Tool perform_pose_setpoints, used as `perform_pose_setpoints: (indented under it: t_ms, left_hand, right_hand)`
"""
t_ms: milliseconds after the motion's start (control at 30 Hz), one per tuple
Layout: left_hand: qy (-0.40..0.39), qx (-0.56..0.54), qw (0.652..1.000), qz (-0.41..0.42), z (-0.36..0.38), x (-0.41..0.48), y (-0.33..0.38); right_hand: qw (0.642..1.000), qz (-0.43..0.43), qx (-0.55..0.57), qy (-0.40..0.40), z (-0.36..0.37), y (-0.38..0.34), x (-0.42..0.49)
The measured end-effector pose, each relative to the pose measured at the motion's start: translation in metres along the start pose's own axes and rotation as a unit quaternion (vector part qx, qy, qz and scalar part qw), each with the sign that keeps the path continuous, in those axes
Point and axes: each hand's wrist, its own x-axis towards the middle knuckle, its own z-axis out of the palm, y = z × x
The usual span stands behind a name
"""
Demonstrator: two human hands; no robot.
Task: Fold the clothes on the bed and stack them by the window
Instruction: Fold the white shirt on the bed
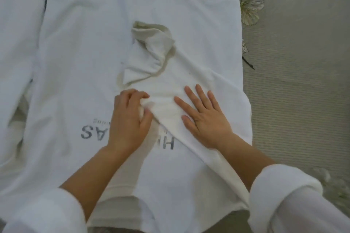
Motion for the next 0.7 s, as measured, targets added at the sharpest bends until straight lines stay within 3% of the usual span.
perform_pose_setpoints:
  t_ms: [133,267,333,400,467,533,600,633,667,700]
  left_hand:
    - [0.031,-0.051,0.991,-0.121,0.004,0.075,-0.001]
    - [0.004,0.115,0.993,-0.028,0.017,0.125,0.012]
    - [-0.028,0.172,0.984,-0.039,0.026,0.137,0.017]
    - [-0.034,0.140,0.987,-0.069,0.029,0.145,0.019]
    - [0.030,-0.013,0.993,-0.111,0.018,0.155,0.017]
    - [0.149,-0.205,0.941,-0.224,-0.004,0.166,0.006]
    - [0.216,-0.427,0.815,-0.326,-0.034,0.175,-0.016]
    - [0.178,-0.543,0.738,-0.359,-0.046,0.175,-0.025]
    - [0.117,-0.609,0.688,-0.378,-0.052,0.173,-0.034]
    - [0.059,-0.622,0.683,-0.378,-0.056,0.171,-0.039]
  right_hand:
    - [1.000,0.014,0.007,0.017,0.005,-0.001,0.000]
    - [0.999,0.013,0.020,0.021,0.006,0.001,0.003]
    - [0.999,0.013,0.028,0.022,0.005,0.001,0.004]
    - [0.999,0.014,0.032,0.024,0.006,0.001,0.004]
    - [0.999,0.014,0.035,0.028,0.006,0.000,0.004]
    - [0.999,0.012,0.039,0.034,0.007,0.001,0.005]
    - [0.999,0.010,0.037,0.033,0.007,0.001,0.006]
    - [0.999,0.009,0.033,0.031,0.007,0.001,0.006]
    - [0.999,0.009,0.030,0.030,0.007,0.000,0.006]
    - [0.999,0.009,0.025,0.027,0.007,0.000,0.006]
